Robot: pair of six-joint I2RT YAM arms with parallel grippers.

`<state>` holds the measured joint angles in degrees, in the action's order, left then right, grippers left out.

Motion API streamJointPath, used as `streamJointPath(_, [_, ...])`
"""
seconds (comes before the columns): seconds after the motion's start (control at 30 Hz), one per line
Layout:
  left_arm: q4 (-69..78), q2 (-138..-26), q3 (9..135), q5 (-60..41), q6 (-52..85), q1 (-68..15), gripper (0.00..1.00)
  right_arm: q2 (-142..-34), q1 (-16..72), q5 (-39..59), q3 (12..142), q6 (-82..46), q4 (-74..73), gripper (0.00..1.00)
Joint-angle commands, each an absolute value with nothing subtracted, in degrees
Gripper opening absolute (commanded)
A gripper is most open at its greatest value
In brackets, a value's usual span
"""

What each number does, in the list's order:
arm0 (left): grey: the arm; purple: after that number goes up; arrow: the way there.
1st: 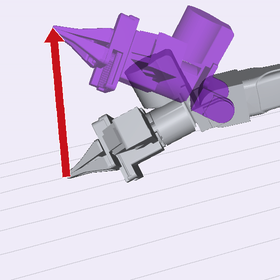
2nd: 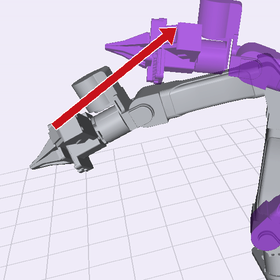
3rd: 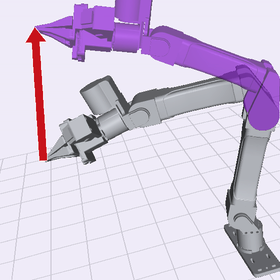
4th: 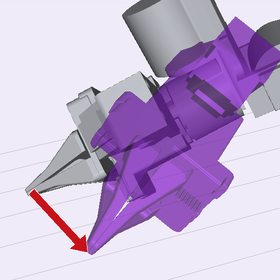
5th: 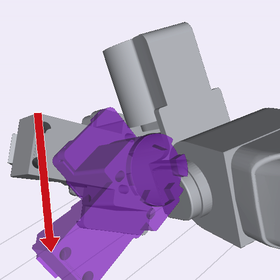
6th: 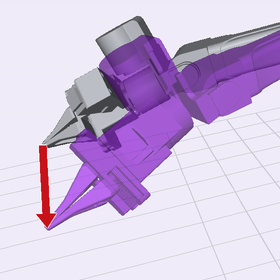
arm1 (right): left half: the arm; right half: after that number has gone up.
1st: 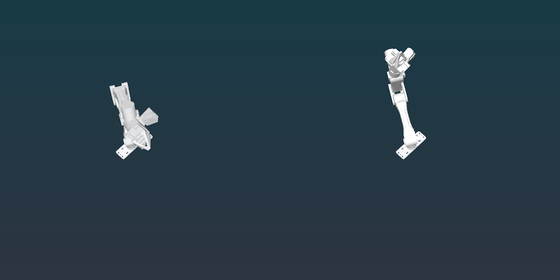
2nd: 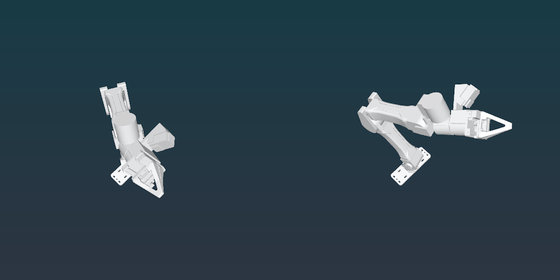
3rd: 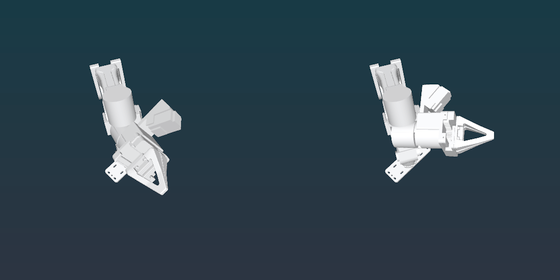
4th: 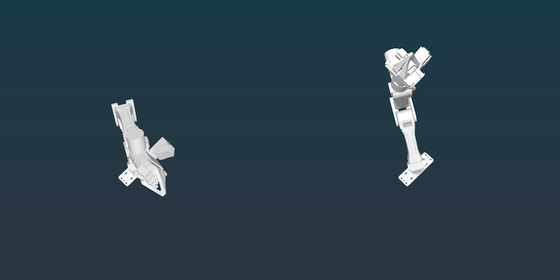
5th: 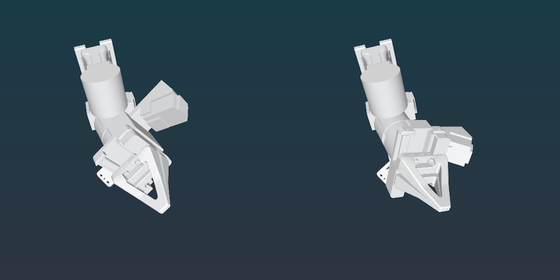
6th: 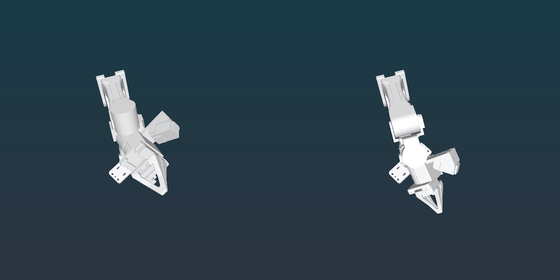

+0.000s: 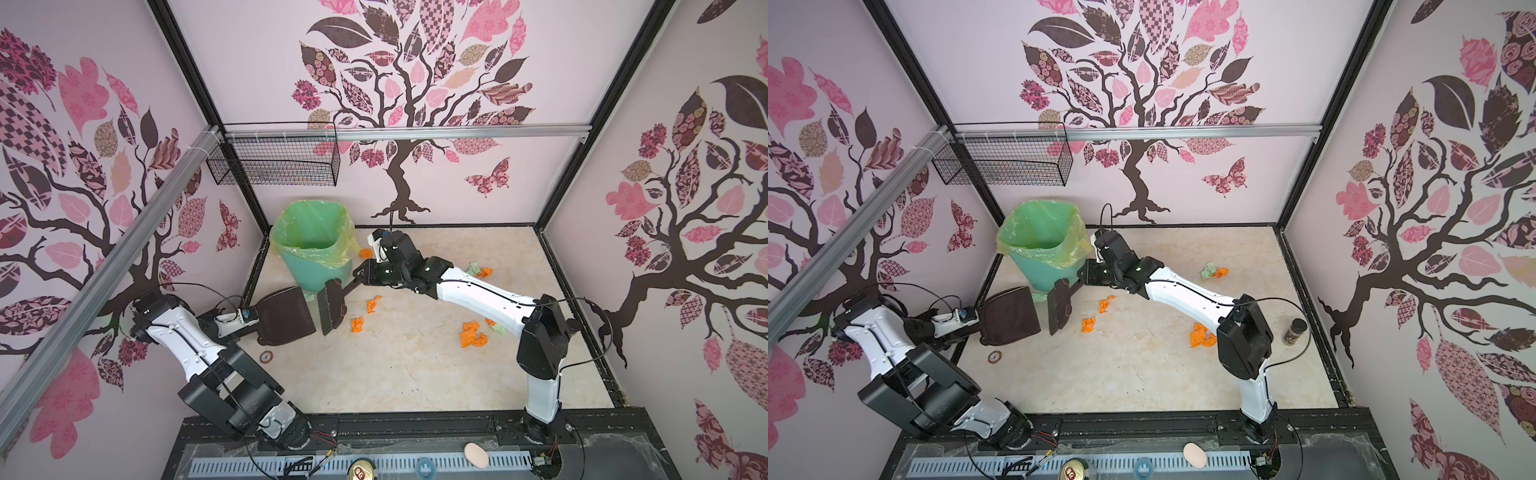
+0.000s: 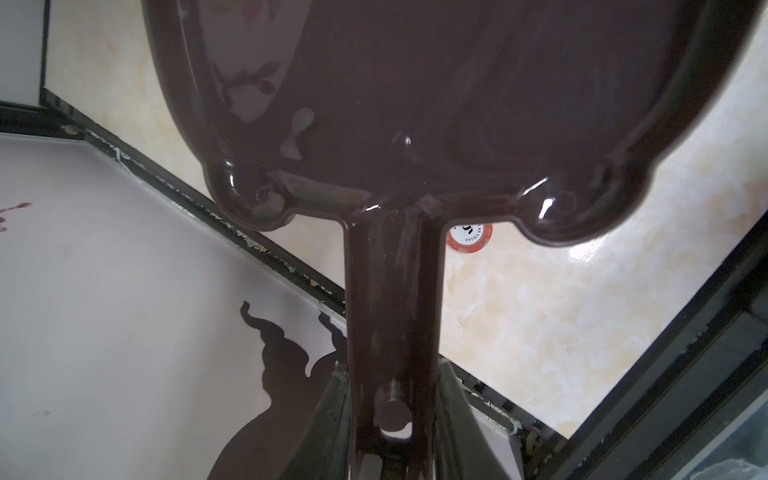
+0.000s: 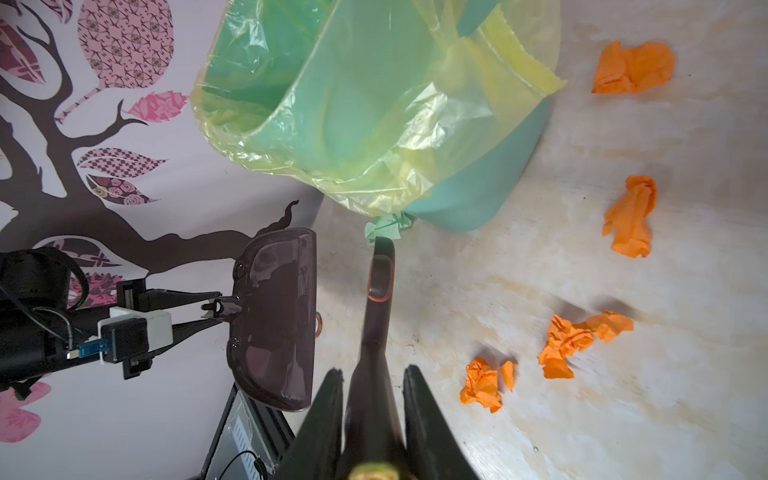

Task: Sweep away the paper scraps from the table

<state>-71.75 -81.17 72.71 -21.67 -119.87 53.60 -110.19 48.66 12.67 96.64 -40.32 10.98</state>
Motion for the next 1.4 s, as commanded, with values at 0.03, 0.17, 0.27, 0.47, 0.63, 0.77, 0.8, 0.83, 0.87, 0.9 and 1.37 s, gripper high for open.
streamJointPath(0.03, [-74.53, -79.63, 75.10, -24.23, -127.65, 53.82, 0.16, -112.10, 49.00, 18.25, 93.39, -47.51, -3.23, 0.00])
streamJointPath(0.17, [-75.48, -79.60, 75.98, -24.35, -126.75, 53.88, 0.16, -114.76, 50.58, 18.28, 95.95, -49.80, -5.35, 0.00])
streamJointPath(0.27, [-75.74, -79.68, 76.05, -24.39, -126.65, 53.92, 0.15, -117.66, 51.65, 17.87, 99.13, -51.74, -5.80, 0.00])
streamJointPath(0.47, [-75.61, -79.98, 75.72, -24.75, -126.92, 54.04, 0.15, -124.24, 53.56, 12.89, 107.27, -55.79, -3.10, 0.00])
streamJointPath(0.63, [-75.50, -80.73, 75.77, -24.96, -127.05, 54.29, 0.14, -130.78, 54.64, 7.56, 115.38, -59.76, -0.68, 0.00])
streamJointPath(0.77, [-75.41, -81.03, 75.97, -25.22, -127.44, 54.75, 0.14, -135.84, 55.57, 3.41, 121.93, -62.49, 2.51, 0.00])
streamJointPath(0.8, [-75.25, -81.14, 75.94, -25.22, -127.52, 54.89, 0.14, -137.05, 55.63, 2.60, 123.55, -62.81, 3.66, 0.00])
streamJointPath(0.83, [-75.26, -81.35, 75.91, -25.22, -127.60, 54.98, 0.14, -138.23, 55.72, 2.46, 124.19, -63.15, 4.44, 0.00])
streamJointPath(0.87, [-75.25, -81.49, 76.05, -25.22, -127.70, 55.04, 0.14, -139.07, 55.81, 2.24, 126.28, -63.23, 5.30, 0.00])
streamJointPath(0.9, [-75.24, -81.71, 76.07, -25.22, -127.78, 55.16, 0.14, -139.83, 55.97, 1.83, 127.56, -62.99, 6.52, 0.00])
streamJointPath(1.37, [-75.68, -82.58, 76.18, -26.42, -129.05, 55.67, 0.13, -129.33, 56.35, -4.35, 109.31, -57.96, 8.43, 0.00])
